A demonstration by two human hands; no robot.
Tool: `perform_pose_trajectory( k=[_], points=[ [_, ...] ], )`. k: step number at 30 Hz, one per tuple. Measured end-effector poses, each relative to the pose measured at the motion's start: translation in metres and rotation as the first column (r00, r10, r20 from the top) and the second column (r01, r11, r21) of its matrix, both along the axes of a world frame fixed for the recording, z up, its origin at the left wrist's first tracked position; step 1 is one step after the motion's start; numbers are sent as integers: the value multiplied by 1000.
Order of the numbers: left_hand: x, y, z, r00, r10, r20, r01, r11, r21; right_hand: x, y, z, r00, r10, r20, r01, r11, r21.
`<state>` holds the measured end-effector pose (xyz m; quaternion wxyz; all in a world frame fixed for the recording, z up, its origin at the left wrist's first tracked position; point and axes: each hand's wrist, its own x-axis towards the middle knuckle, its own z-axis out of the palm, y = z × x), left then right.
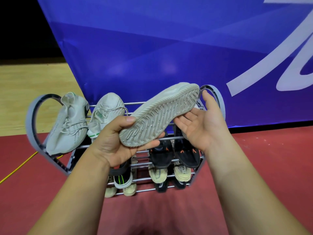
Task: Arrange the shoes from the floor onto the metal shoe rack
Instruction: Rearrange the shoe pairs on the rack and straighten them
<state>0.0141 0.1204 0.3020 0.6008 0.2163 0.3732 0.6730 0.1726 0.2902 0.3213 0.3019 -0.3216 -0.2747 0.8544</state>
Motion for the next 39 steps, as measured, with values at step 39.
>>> perform_pose_trajectory(
  k=[39],
  points=[
    [-14,29,-1,763,642,-71,-645,750,-146,13,-7,-5,968,248,42,-251,959,131]
  ],
)
